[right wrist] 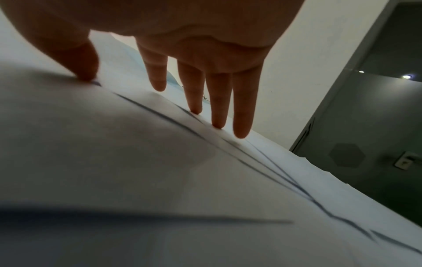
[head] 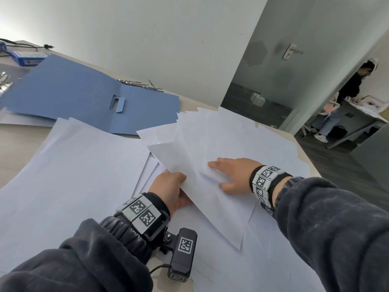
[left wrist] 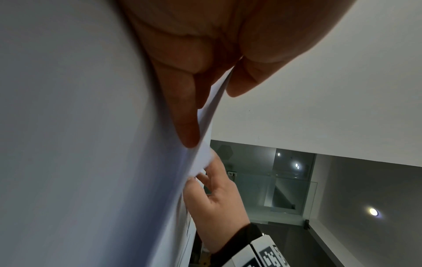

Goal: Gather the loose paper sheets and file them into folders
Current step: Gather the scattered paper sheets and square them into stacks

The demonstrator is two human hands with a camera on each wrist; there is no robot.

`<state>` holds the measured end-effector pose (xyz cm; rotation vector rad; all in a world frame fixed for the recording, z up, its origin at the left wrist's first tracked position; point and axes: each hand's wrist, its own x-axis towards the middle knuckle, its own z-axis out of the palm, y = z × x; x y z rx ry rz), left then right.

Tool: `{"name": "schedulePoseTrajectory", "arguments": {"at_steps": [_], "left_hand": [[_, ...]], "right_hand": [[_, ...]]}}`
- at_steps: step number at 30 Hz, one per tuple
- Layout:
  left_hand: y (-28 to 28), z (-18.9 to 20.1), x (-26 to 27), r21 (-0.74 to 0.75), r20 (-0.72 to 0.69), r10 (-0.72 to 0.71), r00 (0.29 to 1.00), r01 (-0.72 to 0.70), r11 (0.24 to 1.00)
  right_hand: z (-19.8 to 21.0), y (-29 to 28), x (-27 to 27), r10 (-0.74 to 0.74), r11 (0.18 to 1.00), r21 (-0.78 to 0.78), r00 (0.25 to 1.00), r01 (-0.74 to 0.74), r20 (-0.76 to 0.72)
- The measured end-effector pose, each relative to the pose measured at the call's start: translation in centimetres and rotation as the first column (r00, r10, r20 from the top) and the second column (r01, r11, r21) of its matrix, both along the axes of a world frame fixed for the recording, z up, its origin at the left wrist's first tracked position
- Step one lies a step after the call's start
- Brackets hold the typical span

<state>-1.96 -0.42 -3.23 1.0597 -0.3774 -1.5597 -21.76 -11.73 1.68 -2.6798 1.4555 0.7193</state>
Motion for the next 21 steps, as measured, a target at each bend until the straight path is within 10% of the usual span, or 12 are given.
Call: {"name": "schedulePoseTrajectory", "arguments": {"at_steps": [21], "left_hand": [[0.0,0.0,-0.2,0.022,0.022,-0.048,0.999,0.047,0.999]], "right_hand": [[0.4,-0.2,0.5,-0.258,0.958,-0.155,0.960,0.240,-0.106]]}}
